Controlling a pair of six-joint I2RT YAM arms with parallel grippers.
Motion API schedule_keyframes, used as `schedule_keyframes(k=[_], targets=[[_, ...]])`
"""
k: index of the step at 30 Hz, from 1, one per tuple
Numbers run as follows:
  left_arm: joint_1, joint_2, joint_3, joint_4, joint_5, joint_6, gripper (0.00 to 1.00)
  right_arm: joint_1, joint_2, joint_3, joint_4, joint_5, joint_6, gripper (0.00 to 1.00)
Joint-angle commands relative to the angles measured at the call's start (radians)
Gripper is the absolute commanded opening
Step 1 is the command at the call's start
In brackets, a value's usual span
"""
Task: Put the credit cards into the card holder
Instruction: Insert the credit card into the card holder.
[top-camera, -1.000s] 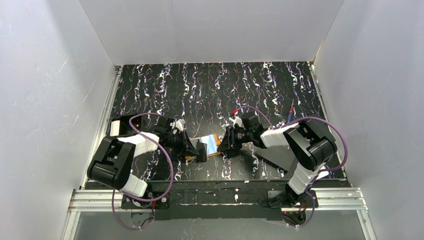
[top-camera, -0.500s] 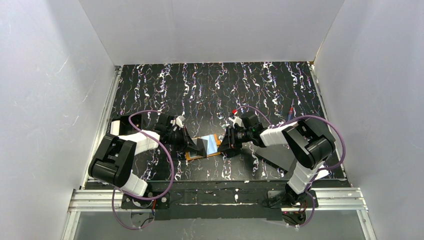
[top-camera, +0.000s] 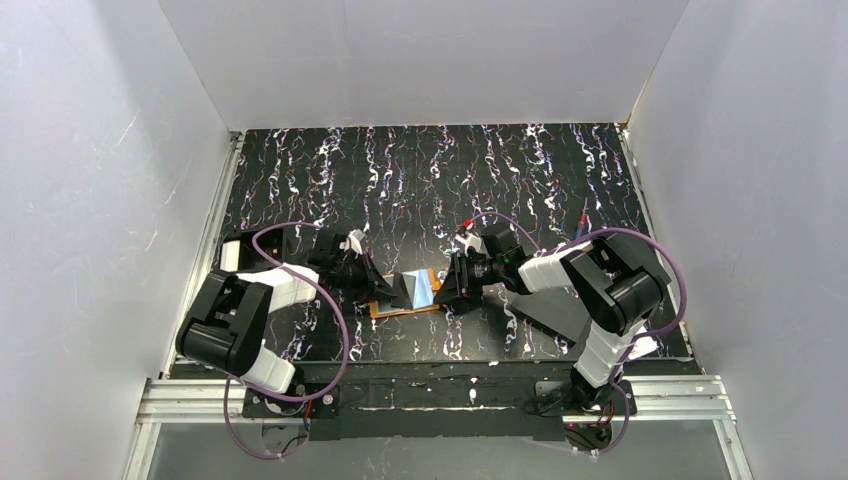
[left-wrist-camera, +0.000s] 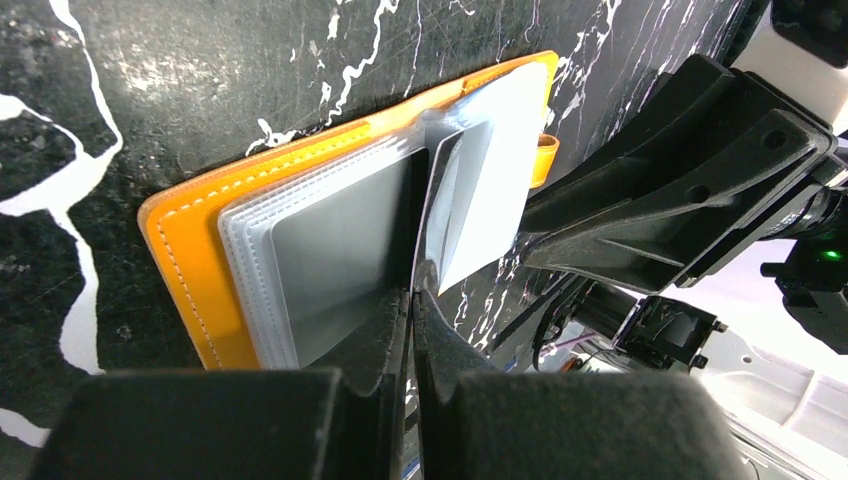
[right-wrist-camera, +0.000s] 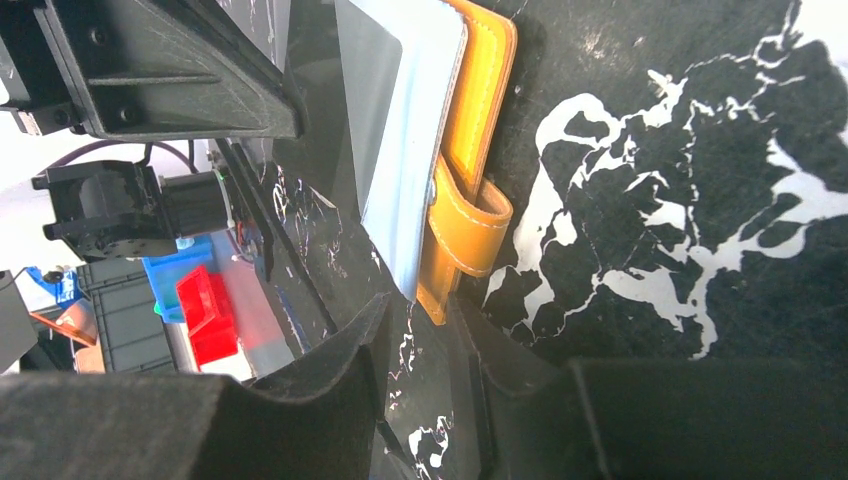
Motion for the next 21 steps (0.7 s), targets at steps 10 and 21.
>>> schedule_keyframes(k=[10, 21], targets=[[-0.042, -0.013, -0.059, 0.117, -0.092, -0.057, 0.00, 0.023, 0.043, -0.005, -0.020, 0.049, -0.013, 0.35], [-0.042, -0.089, -0.093, 0.106, -0.167, -0.021, 0.00, 0.022, 0.039, -0.006, -0.025, 0.052, -0.013, 0.35]])
